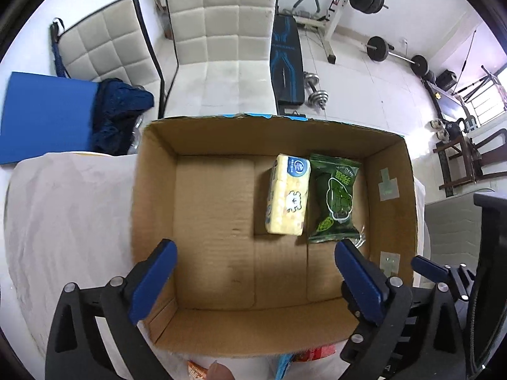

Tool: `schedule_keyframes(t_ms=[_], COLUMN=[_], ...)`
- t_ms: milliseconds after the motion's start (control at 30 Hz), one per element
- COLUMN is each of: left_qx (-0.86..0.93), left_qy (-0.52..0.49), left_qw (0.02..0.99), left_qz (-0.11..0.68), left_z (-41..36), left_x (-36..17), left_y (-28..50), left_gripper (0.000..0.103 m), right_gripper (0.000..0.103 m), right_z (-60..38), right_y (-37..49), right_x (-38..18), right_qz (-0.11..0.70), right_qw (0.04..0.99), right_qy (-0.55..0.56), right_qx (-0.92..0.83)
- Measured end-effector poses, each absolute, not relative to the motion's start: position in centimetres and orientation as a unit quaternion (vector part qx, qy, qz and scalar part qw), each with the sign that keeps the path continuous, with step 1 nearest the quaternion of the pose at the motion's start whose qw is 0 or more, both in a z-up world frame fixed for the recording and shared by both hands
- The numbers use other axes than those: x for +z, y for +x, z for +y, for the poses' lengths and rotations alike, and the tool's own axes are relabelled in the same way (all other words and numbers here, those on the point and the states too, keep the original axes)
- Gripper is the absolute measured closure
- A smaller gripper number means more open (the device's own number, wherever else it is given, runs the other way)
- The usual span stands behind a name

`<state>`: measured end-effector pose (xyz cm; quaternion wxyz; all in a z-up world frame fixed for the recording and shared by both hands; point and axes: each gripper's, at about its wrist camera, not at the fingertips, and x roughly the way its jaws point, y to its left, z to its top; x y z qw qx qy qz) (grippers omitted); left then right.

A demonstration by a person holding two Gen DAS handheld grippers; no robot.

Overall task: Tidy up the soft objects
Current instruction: 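Carry both packs into the box and open both tools to release them, then grasp the orange snack bag with the left tool while the right tool grasps the red pack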

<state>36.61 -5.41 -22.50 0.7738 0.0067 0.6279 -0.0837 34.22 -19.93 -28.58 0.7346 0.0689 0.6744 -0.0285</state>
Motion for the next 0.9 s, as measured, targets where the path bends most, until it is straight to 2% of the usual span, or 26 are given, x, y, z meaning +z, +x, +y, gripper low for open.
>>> schedule_keyframes(t_ms=[900], left_qx=[-0.038], left_qy=[0.013], left_qw=[0.858], left_qz=[0.512], left_z=[-2.3], left_x=[-11.2], left_y=[20.7], left_gripper=[0.001], right_gripper=[0.0], right_z=[-18.4], right_y=[19.0], right_x=[-13.9], right_qz=[0.555], right_qw=[0.83], right_qy=[0.039], right_qx=[-0.034])
